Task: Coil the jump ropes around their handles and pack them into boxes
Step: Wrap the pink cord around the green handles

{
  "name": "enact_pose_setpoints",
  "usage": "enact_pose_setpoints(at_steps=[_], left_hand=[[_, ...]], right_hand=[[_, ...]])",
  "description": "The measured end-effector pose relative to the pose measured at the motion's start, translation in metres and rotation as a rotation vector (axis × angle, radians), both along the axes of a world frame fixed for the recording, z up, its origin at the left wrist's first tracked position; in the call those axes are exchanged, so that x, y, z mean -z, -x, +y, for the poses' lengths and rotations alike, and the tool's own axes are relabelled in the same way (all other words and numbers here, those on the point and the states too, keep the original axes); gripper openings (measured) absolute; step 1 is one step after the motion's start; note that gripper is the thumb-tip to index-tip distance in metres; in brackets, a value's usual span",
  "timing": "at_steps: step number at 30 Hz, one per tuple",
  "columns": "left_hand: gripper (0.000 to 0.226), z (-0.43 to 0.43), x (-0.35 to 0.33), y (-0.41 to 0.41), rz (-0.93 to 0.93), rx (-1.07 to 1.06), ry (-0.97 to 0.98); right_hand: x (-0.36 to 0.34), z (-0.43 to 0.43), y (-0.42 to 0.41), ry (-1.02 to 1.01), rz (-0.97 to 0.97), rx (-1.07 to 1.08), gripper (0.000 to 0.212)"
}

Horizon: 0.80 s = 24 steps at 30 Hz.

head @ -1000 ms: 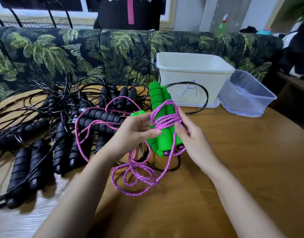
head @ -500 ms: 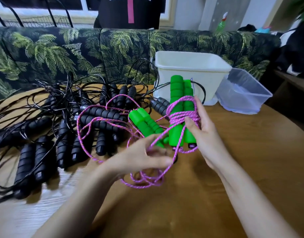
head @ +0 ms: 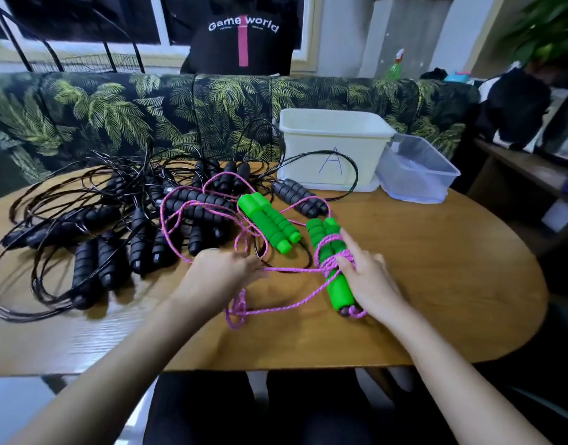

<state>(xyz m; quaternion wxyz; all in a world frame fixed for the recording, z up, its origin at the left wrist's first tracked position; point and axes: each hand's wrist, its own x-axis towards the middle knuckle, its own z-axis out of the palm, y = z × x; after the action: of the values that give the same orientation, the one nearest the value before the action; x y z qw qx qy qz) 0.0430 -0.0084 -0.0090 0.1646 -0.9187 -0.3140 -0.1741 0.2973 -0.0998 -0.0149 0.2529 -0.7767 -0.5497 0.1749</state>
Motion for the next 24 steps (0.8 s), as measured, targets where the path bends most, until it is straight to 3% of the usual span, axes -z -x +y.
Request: enact_pose_setpoints(at_steps=[2,6,8,10,14,17,20,24], left_hand=[[0.031,-0.005,0.002,-0.005,0.001,-0.022,-0.034],[0.036,-0.035,0.007,-0.022,0.054,-0.057,0.056],[0.014,-0.046,0.01,-0.028,0.038,-0.009,0.005],[0.037,-0.052,0.014,-0.028,-0.046,0.003,0.094],[0.076,-0.049,0.021,-0.012,-0.008,0.046,0.284],[0.093,-0.042,0.019,0.004,0.047,0.036,0.532],[0.08,-0.028,0.02,0.02,-0.03,-0.02,0.613],[0.038,-0.014,0.024,0.034,-0.087,0.05,0.252]], right_hand=[[0.001,-0.005,0.012,0.042,-0.162,0.008,0.054],[0.0,-0.009,0.022,0.059,-0.33,-0.074,0.065],[-0.001,-0.01,0.02,0.054,-0.369,-0.141,0.066],[-0.007,-0.012,0.02,0.077,-0.37,-0.177,0.055],[-0.017,-0.011,0.019,0.239,-0.355,-0.199,0.106],[-0.017,-0.01,0.018,0.27,-0.344,-0.265,0.094],[-0.02,-0.012,0.019,0.295,-0.352,-0.299,0.091],[-0.01,-0.015,0.03,0.204,-0.428,-0.215,0.085]])
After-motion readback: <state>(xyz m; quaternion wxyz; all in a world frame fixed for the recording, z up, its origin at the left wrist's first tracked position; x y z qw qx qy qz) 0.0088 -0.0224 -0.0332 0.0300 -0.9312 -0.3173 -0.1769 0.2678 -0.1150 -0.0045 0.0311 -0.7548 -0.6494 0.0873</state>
